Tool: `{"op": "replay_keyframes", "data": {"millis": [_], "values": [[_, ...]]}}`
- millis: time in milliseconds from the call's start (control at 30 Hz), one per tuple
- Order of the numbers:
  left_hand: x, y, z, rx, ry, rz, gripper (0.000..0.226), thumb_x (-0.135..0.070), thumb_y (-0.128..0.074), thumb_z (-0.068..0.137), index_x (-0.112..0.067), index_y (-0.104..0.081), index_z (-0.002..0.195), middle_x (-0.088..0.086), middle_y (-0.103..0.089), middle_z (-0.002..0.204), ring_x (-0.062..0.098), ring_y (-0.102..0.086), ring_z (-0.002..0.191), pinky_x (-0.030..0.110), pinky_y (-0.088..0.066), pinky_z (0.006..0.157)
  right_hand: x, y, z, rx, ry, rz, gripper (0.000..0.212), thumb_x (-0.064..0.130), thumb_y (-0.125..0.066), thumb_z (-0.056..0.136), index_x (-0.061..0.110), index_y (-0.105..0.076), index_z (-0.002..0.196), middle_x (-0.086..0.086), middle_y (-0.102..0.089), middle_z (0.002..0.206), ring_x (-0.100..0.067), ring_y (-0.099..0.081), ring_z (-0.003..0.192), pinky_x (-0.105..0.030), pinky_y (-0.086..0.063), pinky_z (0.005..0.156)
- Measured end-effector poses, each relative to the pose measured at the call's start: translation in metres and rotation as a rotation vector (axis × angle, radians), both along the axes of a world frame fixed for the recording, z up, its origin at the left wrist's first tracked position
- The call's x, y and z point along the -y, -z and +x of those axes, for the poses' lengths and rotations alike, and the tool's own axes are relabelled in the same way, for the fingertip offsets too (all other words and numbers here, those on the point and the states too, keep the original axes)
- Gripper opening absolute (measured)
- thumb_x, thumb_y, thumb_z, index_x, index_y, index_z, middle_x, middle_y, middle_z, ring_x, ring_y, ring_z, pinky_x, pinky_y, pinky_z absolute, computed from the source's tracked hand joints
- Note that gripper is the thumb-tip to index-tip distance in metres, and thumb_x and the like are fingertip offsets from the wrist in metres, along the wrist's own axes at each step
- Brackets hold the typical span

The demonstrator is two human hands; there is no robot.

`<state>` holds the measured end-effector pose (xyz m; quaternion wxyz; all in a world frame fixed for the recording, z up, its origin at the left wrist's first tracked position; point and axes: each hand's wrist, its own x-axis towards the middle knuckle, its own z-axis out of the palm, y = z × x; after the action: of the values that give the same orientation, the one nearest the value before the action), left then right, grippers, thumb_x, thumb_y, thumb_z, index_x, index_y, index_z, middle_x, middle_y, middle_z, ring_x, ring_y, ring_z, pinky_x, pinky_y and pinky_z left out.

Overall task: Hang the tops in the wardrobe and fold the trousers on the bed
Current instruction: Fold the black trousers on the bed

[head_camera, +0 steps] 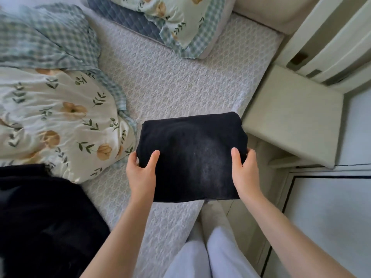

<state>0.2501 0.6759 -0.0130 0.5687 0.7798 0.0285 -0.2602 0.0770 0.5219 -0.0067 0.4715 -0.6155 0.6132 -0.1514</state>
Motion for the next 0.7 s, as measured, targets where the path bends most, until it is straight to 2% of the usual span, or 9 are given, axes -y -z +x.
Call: {"op": "replay_keyframes", "data": {"millis": [167, 300, 400, 467, 533, 600, 700], "values": [[-0.016, -0.061, -0.04, 0.038, 0.131, -0.028, 0.023, -0.038, -0.072, 0.086, -0.03, -0.061, 0.104, -0.024, -0.069, 0.096, -0.006, -0.066, 0.088, 0.006, -0.05, 0.064, -0.033, -0.06, -0.055, 0.021, 0.061, -0.054, 0.034, 0.039, -0.044, 0.1, 0.016, -0.044, 0.125, 0.015, -0.054, 0.099, 0.004, -0.053, 0.088, -0.011, -0.038, 0.067], [-0.02, -0.097, -0.081, 0.06, 0.22, -0.047, 0.022, -0.038, -0.071, 0.087, -0.036, -0.057, 0.104, -0.026, -0.068, 0.094, -0.008, -0.065, 0.087, 0.006, -0.051, 0.065, -0.06, -0.094, -0.107, 0.001, 0.132, -0.12, 0.034, 0.037, -0.043, 0.101, 0.016, -0.045, 0.128, 0.018, -0.053, 0.098, 0.004, -0.053, 0.087, -0.011, -0.036, 0.067], [-0.02, -0.118, -0.118, 0.056, 0.257, -0.072, 0.036, -0.037, -0.072, 0.086, -0.039, -0.049, 0.114, -0.02, -0.066, 0.102, -0.01, -0.064, 0.091, 0.006, -0.051, 0.067, -0.08, -0.112, -0.15, -0.017, 0.186, -0.213, 0.036, 0.033, -0.045, 0.1, 0.017, -0.045, 0.132, 0.01, -0.052, 0.11, -0.006, -0.051, 0.1, -0.018, -0.04, 0.082], [-0.023, -0.128, -0.145, 0.075, 0.288, -0.076, 0.047, -0.037, -0.072, 0.086, -0.036, -0.044, 0.124, -0.015, -0.062, 0.111, -0.012, -0.062, 0.095, 0.005, -0.05, 0.068, -0.094, -0.121, -0.181, -0.055, 0.19, -0.301, 0.04, 0.031, -0.045, 0.099, 0.016, -0.043, 0.137, 0.004, -0.048, 0.124, -0.009, -0.046, 0.113, -0.024, -0.038, 0.095], [-0.03, -0.137, -0.172, 0.09, 0.316, -0.082, 0.049, -0.036, -0.073, 0.086, -0.041, -0.043, 0.125, -0.016, -0.062, 0.11, -0.013, -0.061, 0.094, 0.005, -0.05, 0.064, -0.109, -0.128, -0.211, -0.067, 0.211, -0.325, 0.045, 0.03, -0.046, 0.1, 0.019, -0.038, 0.143, 0.004, -0.044, 0.136, -0.008, -0.04, 0.125, -0.025, -0.033, 0.103], [-0.04, -0.143, -0.199, 0.105, 0.357, -0.074, 0.049, -0.037, -0.073, 0.086, -0.049, -0.043, 0.123, -0.016, -0.064, 0.11, -0.008, -0.064, 0.096, 0.012, -0.052, 0.069, -0.125, -0.135, -0.239, -0.068, 0.234, -0.317, 0.048, 0.029, -0.046, 0.1, 0.024, -0.033, 0.146, 0.006, -0.041, 0.143, -0.005, -0.037, 0.129, -0.024, -0.031, 0.105], [-0.058, -0.148, -0.235, 0.126, 0.424, -0.081, 0.042, -0.035, -0.071, 0.087, -0.051, -0.049, 0.118, -0.014, -0.062, 0.117, 0.001, -0.064, 0.105, 0.028, -0.055, 0.088, -0.151, -0.146, -0.277, -0.062, 0.257, -0.285, 0.048, 0.031, -0.045, 0.1, 0.03, -0.033, 0.146, 0.008, -0.041, 0.143, 0.002, -0.036, 0.123, -0.021, -0.03, 0.101]]}}
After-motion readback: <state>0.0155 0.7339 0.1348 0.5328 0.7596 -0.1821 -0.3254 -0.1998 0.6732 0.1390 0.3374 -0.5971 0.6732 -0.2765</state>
